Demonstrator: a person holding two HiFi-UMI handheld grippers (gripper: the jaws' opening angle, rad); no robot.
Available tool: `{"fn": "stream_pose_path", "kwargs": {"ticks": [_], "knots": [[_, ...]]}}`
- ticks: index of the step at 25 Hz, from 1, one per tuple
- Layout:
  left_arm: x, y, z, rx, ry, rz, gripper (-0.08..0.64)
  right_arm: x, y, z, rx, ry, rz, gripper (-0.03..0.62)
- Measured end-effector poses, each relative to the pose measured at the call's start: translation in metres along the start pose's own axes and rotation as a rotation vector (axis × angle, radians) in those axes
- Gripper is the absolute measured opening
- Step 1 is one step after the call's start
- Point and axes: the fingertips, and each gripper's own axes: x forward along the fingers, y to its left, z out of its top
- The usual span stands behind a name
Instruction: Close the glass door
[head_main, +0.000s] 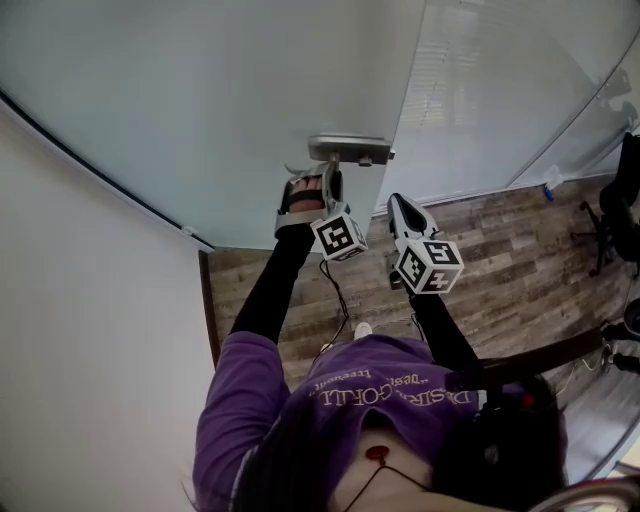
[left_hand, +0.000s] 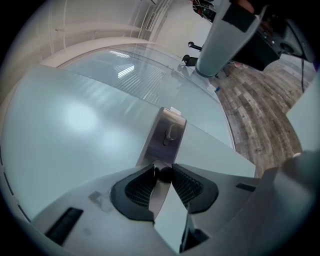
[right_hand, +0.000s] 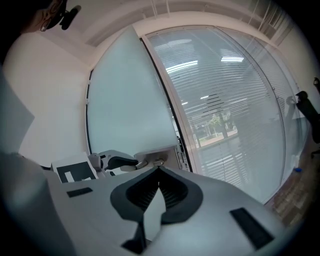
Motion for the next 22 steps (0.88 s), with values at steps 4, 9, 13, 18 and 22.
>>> {"fn": "stream_pose_path", "kwargs": {"ticks": [4, 9, 13, 18, 22], "knots": [[0.006, 0.002, -0.003, -0.016, 0.012, 0.018, 0.112, 0.002, -0.009, 0.000, -0.005, -0.002, 0.017, -0.002], [0.015, 0.004, -0.004, -0.012, 0.035, 0.014, 0.112, 0.002, -0.023, 0.000, 0.011, -0.010, 0.007, -0.002], [0.022, 0.003, -0.004, -0.008, 0.046, 0.010, 0.112, 0.004, -0.025, -0.001, 0.024, -0.012, 0.006, -0.002], [0.036, 0.011, -0.002, -0.005, 0.037, 0.010, 0.112, 0.022, -0.029, 0.009, 0.033, -0.017, -0.005, -0.002], [0.047, 0.015, -0.002, -0.006, 0.021, 0.013, 0.112, 0.038, -0.031, 0.018, 0.034, -0.019, -0.017, -0.002]]}}
